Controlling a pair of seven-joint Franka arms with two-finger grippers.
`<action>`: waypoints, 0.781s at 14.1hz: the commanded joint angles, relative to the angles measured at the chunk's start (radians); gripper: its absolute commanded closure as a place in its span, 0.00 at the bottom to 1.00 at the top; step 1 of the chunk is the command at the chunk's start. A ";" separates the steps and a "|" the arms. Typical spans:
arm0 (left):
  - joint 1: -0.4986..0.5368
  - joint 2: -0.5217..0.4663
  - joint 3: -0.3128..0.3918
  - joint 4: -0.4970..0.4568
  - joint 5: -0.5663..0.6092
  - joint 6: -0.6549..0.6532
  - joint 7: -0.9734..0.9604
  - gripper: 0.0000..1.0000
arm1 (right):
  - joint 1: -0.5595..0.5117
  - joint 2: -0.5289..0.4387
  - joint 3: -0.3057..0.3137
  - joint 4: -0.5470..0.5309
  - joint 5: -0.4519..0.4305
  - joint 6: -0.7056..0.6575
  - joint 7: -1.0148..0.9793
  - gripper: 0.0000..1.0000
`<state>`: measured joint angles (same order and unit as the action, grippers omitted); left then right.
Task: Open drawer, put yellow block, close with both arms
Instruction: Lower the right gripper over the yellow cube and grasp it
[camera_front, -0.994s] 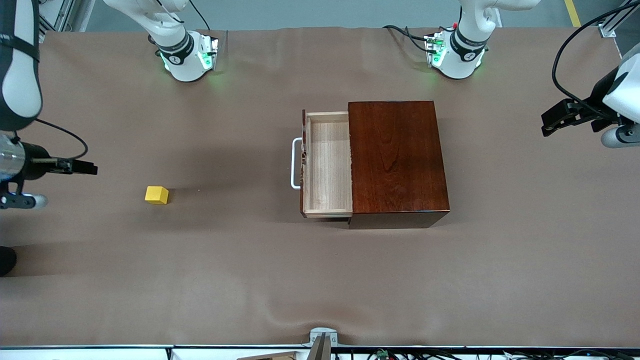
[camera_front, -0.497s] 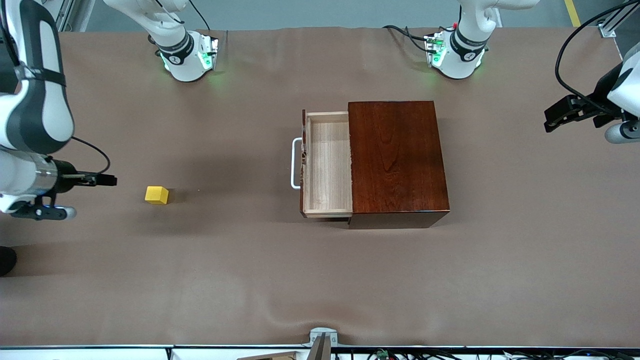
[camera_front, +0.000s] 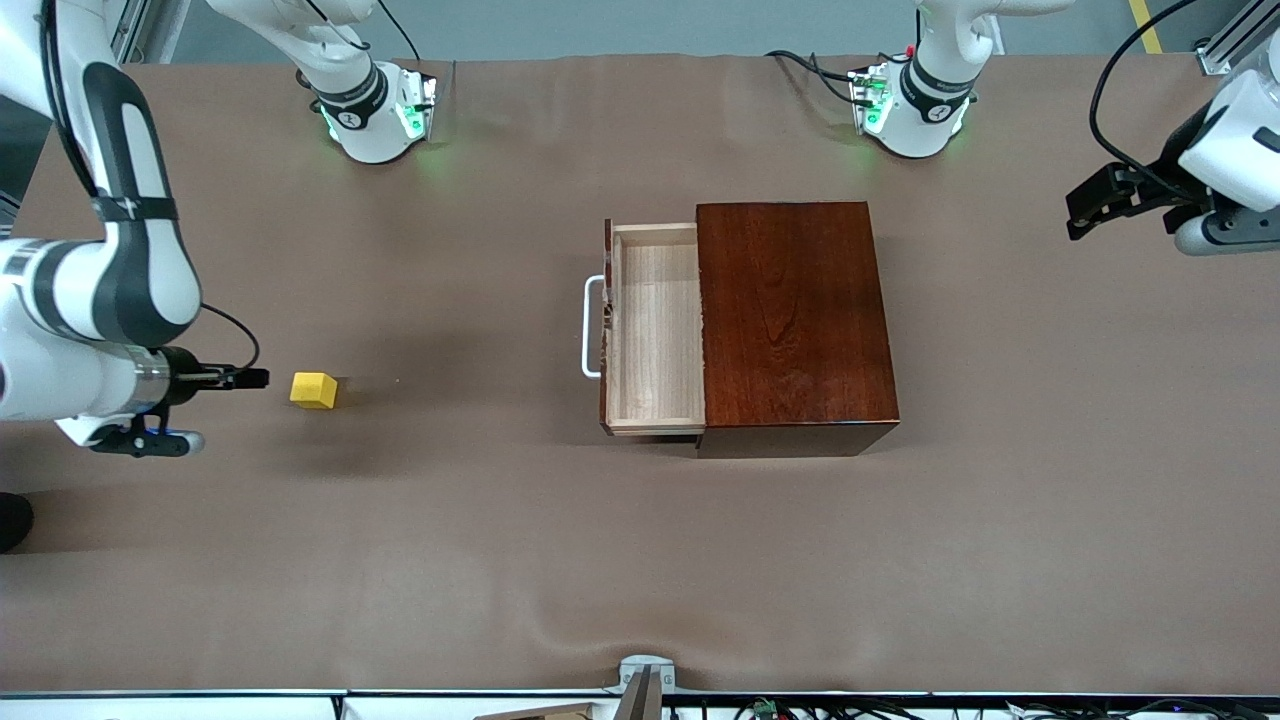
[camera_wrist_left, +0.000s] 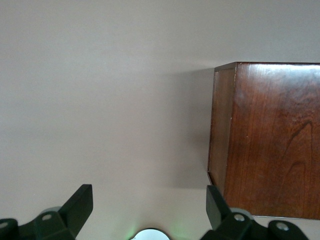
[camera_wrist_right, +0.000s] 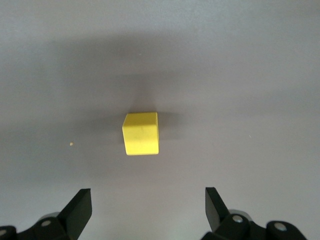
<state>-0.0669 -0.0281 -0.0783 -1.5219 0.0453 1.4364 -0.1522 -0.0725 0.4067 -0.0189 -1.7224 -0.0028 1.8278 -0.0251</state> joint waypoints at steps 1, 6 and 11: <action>0.012 -0.027 -0.012 -0.034 -0.012 0.018 0.016 0.00 | 0.007 -0.022 0.000 -0.129 0.007 0.135 -0.001 0.00; 0.015 -0.030 -0.012 -0.030 -0.013 0.009 0.017 0.00 | 0.011 -0.019 0.000 -0.236 0.007 0.284 -0.003 0.00; 0.016 -0.032 -0.012 -0.027 -0.013 -0.002 0.016 0.00 | 0.033 -0.003 0.000 -0.279 0.007 0.384 -0.007 0.00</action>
<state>-0.0658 -0.0308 -0.0832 -1.5276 0.0453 1.4359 -0.1522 -0.0483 0.4077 -0.0171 -1.9847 -0.0028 2.1867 -0.0251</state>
